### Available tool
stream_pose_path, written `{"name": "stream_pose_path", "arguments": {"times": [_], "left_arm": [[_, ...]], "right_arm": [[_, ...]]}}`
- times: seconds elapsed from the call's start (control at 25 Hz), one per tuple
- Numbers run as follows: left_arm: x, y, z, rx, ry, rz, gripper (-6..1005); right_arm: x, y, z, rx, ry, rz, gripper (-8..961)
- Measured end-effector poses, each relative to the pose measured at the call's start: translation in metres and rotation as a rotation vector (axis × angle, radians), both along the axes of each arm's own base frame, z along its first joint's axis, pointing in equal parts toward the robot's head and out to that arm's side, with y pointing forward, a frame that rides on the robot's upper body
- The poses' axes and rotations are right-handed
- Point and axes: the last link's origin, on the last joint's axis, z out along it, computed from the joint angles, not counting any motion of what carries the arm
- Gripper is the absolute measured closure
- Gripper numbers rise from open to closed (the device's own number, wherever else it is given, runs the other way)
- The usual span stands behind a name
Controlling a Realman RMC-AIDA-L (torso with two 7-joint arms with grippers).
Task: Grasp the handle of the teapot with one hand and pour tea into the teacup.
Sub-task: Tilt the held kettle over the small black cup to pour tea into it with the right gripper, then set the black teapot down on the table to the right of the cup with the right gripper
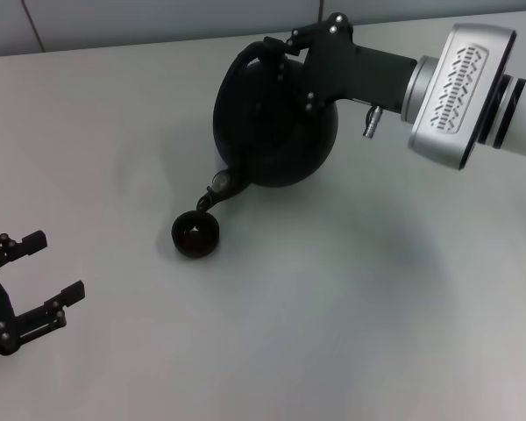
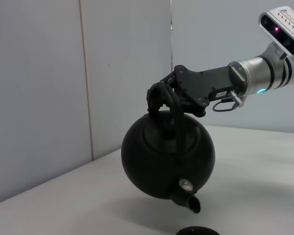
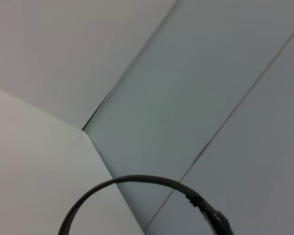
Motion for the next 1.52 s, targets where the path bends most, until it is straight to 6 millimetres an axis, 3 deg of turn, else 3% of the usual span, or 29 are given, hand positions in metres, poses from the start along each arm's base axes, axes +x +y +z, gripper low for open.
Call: {"name": "stream_pose_path", "arguments": {"times": [0.24, 0.48, 0.76, 1.28, 1.52], "left_arm": [[-0.001, -0.001, 0.0, 0.007, -0.005, 0.008, 214], [-0.001, -0.002, 0.0, 0.009, -0.011, 0.011, 214], [0.0, -0.002, 0.0, 0.009, -0.013, 0.01, 214], [0.002, 0.001, -0.001, 0.007, -0.017, 0.0, 214], [0.003, 0.002, -0.001, 0.007, -0.017, -0.002, 214]], "right_arm": [[0.007, -0.001, 0.005, -0.098, 0.062, -0.119, 810], [0.022, -0.002, 0.02, -0.138, 0.233, -0.297, 804], [0.048, -0.02, 0.038, -0.112, 0.425, -0.411, 797], [0.077, -0.048, 0.04, -0.067, 0.535, -0.484, 784], [0.093, -0.07, 0.034, 0.01, 0.567, -0.495, 778]]}}
